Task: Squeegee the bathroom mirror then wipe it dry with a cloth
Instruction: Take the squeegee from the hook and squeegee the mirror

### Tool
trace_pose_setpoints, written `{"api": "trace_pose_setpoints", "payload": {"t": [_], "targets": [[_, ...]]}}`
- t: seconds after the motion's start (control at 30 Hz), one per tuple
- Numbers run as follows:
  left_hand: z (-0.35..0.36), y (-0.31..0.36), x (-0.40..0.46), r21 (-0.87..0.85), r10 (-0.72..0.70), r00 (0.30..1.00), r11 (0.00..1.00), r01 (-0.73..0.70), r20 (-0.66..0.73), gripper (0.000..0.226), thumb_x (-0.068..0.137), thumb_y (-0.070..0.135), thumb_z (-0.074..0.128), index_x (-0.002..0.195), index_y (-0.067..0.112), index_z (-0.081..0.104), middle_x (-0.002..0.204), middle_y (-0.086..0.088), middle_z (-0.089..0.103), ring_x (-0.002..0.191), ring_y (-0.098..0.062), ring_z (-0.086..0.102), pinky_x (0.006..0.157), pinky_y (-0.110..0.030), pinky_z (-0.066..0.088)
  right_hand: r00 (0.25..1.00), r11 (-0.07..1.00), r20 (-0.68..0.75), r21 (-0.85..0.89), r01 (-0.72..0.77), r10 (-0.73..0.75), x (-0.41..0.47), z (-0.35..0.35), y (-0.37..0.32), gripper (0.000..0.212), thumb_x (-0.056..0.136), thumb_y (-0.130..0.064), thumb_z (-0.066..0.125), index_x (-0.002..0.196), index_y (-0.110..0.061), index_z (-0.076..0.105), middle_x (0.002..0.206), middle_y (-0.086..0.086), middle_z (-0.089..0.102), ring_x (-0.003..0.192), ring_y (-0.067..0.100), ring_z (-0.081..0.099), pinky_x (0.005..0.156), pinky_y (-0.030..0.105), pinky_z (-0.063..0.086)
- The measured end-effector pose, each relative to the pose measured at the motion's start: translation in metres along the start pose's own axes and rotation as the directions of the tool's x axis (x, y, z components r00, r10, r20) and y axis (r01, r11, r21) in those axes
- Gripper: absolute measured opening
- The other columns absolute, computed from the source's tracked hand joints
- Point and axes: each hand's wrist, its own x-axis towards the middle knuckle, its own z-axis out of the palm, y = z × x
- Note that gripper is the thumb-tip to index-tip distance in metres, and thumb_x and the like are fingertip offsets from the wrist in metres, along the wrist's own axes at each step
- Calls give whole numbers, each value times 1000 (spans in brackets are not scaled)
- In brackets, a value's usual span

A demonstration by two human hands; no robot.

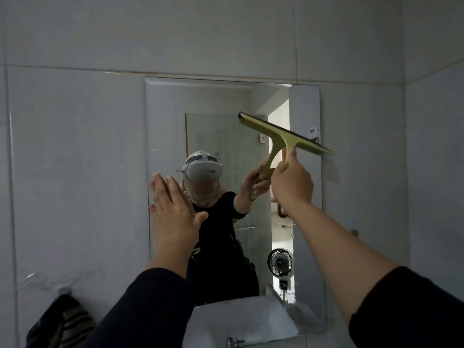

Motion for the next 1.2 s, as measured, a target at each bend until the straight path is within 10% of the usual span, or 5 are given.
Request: {"api": "trace_pose_setpoints", "payload": {"t": [0.1, 0.3, 0.5, 1.2], "targets": [[-2, -1, 0, -13, 1, 1000, 1000, -1, 7, 112, 80, 53, 63, 147, 4, -13, 155, -17, -22, 143, -29, -20, 117, -49, 13, 999, 983, 36, 180, -29, 23, -18, 11, -19, 51, 102, -22, 32, 150, -26, 16, 72, -4, 47, 60, 20, 65, 61, 39, 60], [-6, -3, 0, -67, 5, 999, 998, -3, 34, 113, 79, 48, 67, 148, 6, -11, 155, -13, -24, 143, -24, -21, 117, -44, 8, 991, 973, 72, 209, 99, -117, -54, 64, -55, 55, 99, -27, 35, 149, -28, 14, 93, 10, 67, 80, 26, 68, 68, 44, 59], [-3, -6, 2, -54, 7, 998, 999, -4, 69, 96, 90, 41, 54, 148, 8, -16, 153, -10, -30, 142, -22, -26, 119, -45, 8, 925, 941, 174, 43, 335, -338, -79, 80, -75, 52, 99, -26, 39, 149, -29, 22, 121, 9, 62, 110, 27, 58, 93, 40, 48], [-7, -8, -5, 141, 49, 998, 989, -44, -26, 113, 79, 45, 68, 147, 10, -16, 157, -12, -16, 145, -26, -17, 114, -55, -1, 781, 680, 407, -394, 618, -474, -29, 12, -28, 60, 93, -19, 42, 138, -55, 27, 108, 3, 54, 92, 29, 58, 70, 34, 46]]}}
